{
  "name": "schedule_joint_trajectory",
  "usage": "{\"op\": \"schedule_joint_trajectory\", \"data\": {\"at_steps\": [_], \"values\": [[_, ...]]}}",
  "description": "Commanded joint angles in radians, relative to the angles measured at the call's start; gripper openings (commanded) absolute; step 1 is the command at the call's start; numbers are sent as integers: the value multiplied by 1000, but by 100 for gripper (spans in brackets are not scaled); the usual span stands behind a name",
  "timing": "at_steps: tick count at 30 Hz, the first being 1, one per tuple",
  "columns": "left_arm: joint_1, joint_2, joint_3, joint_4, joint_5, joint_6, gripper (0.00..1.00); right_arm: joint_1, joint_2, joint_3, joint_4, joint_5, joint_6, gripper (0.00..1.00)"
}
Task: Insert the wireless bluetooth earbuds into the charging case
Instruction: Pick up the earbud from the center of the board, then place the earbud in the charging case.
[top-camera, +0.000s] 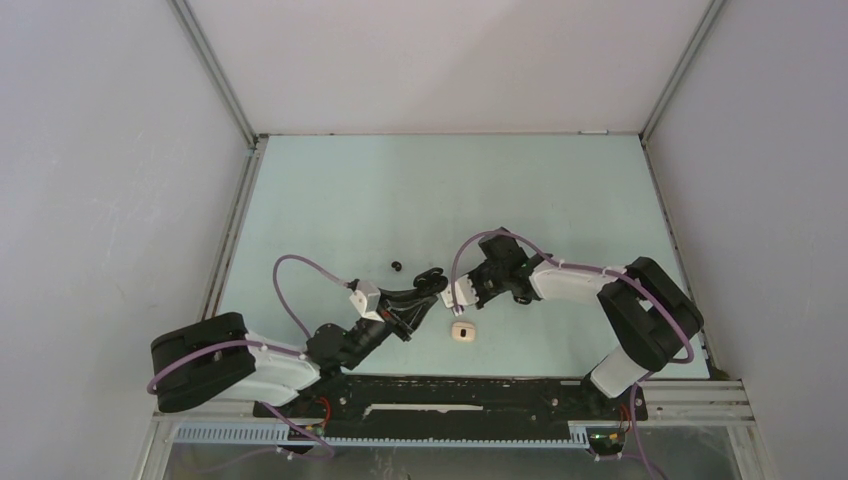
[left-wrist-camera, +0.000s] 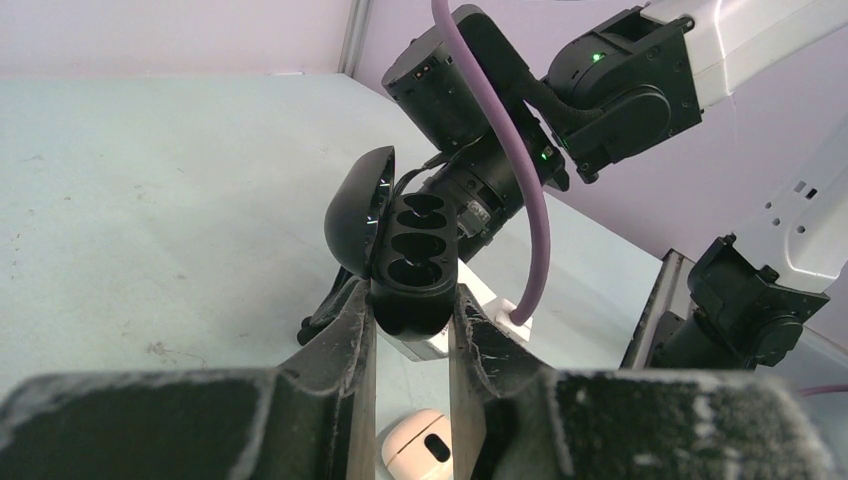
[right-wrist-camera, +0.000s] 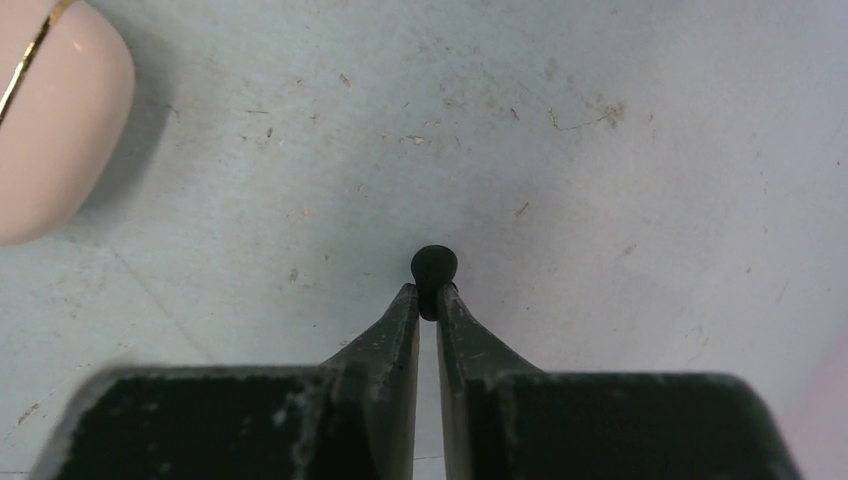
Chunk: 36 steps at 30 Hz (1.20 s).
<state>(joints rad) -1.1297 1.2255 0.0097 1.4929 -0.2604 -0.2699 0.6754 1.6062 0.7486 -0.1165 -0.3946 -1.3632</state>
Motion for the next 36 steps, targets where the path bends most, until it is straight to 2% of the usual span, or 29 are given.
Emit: {"op": "schedule_joint_trajectory", "data": {"at_steps": [1, 5, 9, 12, 16, 24, 30, 36], "values": [[8, 4, -72, 36, -11, 10, 0, 8, -4, 35, -45, 19, 39, 7], [9, 6, -71, 36, -2, 25, 0, 8, -122, 58, -217, 4, 86, 4], [10, 24, -57, 37, 25, 57, 0, 6, -306, 74, -484, -42, 152, 3], [10, 71, -23, 36, 92, 86, 0, -5, -394, 142, -716, -124, 226, 3], [10, 159, 43, 36, 208, 101, 0, 22, -497, 192, -875, -198, 338, 3], [9, 276, 122, 44, 405, 83, 0, 81, -535, 279, -934, -269, 530, 3], [8, 304, 127, 44, 449, 78, 0, 96, -486, 320, -939, -306, 586, 3], [8, 309, 134, 44, 469, 73, 0, 101, -451, 362, -900, -280, 660, 2]]}}
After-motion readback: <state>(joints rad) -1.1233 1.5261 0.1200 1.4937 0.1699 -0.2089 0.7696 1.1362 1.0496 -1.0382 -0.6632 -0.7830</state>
